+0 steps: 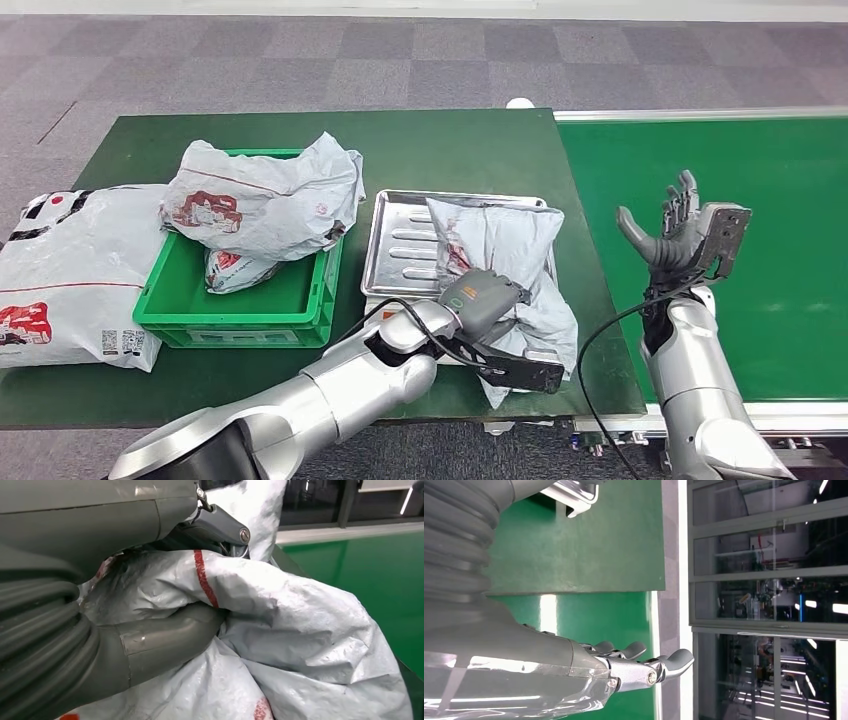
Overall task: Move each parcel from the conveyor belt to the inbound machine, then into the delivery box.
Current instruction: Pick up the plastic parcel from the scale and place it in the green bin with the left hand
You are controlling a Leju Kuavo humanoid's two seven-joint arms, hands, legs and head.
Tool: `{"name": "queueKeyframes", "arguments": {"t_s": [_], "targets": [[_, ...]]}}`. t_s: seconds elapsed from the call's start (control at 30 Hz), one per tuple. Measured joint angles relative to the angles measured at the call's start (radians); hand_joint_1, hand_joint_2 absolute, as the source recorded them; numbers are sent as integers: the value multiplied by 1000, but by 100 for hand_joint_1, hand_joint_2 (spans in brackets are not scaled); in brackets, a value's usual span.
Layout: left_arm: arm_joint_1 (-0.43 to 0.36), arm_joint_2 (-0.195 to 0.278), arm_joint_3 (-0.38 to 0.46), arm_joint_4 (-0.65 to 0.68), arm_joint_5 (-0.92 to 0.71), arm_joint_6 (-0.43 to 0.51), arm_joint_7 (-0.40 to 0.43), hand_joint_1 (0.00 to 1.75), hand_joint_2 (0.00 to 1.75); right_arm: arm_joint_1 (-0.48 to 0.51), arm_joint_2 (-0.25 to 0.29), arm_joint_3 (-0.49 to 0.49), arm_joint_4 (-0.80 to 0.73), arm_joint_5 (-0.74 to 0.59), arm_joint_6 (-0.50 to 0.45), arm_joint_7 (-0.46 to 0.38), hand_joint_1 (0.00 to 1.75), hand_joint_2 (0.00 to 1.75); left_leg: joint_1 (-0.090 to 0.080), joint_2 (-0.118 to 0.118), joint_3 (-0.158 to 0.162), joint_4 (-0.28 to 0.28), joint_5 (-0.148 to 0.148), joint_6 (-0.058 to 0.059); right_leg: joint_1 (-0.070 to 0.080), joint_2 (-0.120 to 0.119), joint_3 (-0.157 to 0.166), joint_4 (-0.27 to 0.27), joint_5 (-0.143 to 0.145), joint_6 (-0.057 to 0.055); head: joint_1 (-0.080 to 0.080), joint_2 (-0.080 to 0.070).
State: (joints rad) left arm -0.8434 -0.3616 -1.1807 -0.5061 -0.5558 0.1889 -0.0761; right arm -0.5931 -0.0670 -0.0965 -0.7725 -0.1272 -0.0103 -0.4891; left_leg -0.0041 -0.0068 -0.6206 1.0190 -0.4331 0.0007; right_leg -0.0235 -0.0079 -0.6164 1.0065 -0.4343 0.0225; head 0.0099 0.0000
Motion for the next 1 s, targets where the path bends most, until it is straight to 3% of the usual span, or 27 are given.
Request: {"name": "queueKeyframes", "arguments": {"t_s": [0.23, 0.63, 0.83, 1.0], "targets": [[-57, 0, -1, 5, -134, 78, 52, 175, 175, -2, 10, 0, 0, 8, 0, 0, 0, 175, 0, 0, 0, 0, 0, 0, 0, 0, 0, 0, 0, 0, 0, 0], [-118, 0, -1, -7, -241, 100, 89, 175, 175, 5, 16, 0, -8, 9, 1, 3, 0, 175, 0, 0, 0, 0, 0, 0, 0, 0, 0, 0, 0, 0, 0, 0], [-194, 0, 15, -40, -367, 108, 116, 175, 175, 46, 16, -3, -59, 5, 2, 31, 0, 175, 0, 0, 0, 0, 0, 0, 0, 0, 0, 0, 0, 0, 0, 0], [-243, 0, 46, -74, -441, 166, 119, 175, 175, 65, 16, -8, -86, 12, -1, 45, 0, 175, 0, 0, 0, 0, 0, 0, 0, 0, 0, 0, 0, 0, 0, 0]]}}
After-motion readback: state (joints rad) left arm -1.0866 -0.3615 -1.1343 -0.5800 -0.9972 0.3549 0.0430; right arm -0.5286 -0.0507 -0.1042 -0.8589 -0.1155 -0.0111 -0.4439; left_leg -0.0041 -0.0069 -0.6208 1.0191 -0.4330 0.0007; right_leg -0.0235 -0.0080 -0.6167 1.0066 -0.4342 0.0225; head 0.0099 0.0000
